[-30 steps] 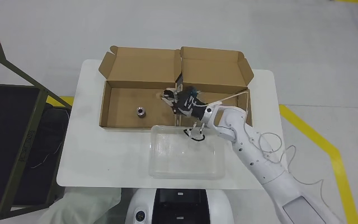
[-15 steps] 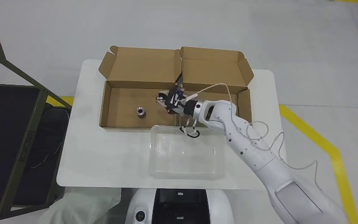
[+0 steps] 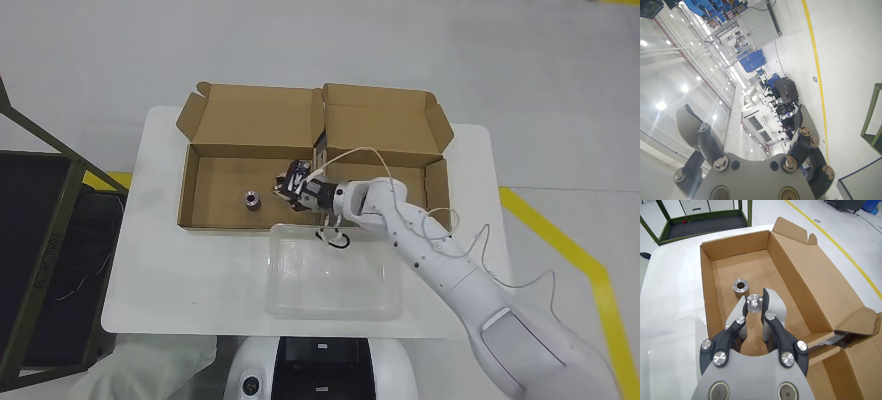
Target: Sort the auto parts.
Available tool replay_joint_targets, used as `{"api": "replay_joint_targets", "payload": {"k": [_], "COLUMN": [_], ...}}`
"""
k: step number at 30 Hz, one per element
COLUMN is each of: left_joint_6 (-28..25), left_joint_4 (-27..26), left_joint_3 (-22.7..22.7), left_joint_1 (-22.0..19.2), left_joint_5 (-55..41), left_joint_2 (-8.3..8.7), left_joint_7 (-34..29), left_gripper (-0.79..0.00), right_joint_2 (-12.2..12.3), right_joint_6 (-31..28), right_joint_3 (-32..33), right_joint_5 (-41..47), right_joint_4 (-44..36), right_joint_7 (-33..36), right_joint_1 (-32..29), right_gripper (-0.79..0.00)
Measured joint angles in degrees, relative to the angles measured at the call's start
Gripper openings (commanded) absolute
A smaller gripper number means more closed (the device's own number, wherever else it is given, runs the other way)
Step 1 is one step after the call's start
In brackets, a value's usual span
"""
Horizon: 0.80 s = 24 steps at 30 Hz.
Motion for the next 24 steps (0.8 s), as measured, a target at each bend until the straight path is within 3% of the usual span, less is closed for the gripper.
{"api": "replay_joint_targets", "payload": {"k": [21,24], "left_joint_6": [0.0,0.0], "left_joint_4": [0.0,0.0], "left_joint_3": [0.0,0.0], "left_joint_1": [0.0,0.0], "left_joint_5": [0.0,0.0], "left_joint_2": [0.0,0.0], "left_joint_7": [0.0,0.0], "left_gripper": [0.0,0.0], "right_joint_2": [-6.74,-7.37], "right_joint_6": [-2.52,-2.72], "right_joint_3": [-6.32,-6.63], "right_joint_5": [0.81,0.68], "right_joint_4": [14.25,15.62], "right_joint_7": [4.68,4.65], "right_joint_1": [6.83,7.29], "right_gripper": [-0.785,-0.603]}}
